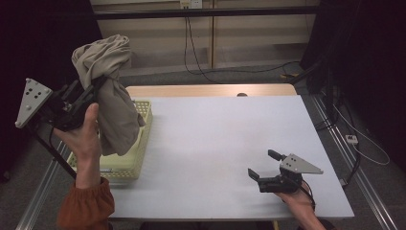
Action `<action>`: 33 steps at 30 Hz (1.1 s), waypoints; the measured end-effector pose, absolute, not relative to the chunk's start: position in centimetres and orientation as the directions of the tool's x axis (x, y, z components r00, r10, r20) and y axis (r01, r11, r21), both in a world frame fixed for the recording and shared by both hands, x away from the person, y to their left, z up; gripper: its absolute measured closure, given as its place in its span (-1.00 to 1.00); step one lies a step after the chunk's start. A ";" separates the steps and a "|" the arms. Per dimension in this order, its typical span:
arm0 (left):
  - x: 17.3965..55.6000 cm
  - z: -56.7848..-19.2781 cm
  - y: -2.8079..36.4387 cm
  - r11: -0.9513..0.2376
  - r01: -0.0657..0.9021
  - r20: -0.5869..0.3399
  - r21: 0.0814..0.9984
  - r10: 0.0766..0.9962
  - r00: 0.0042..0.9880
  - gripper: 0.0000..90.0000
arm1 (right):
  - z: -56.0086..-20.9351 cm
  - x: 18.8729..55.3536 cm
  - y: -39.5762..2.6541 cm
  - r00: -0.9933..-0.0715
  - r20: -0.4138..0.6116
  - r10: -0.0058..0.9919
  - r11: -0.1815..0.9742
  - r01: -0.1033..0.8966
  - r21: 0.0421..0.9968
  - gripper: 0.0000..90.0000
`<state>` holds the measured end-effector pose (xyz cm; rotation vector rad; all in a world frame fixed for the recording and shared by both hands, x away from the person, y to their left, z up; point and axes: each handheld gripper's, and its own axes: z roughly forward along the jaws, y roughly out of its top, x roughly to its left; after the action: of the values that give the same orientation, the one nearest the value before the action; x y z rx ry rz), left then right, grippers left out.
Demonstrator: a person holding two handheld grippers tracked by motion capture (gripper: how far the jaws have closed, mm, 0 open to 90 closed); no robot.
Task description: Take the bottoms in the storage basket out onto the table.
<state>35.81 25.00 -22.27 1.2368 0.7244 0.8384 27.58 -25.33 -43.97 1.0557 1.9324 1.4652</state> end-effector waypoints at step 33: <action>37.8 -23.7 18.1 0.128 -0.038 -0.073 0.991 0.756 0.650 0.54 | -43.9 27.5 -25.3 -0.584 0.068 0.809 0.123 0.281 0.952 -0.98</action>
<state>37.84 18.09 -23.73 1.3295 0.6773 0.6464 27.51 -25.33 -43.94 1.0502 1.9335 1.4719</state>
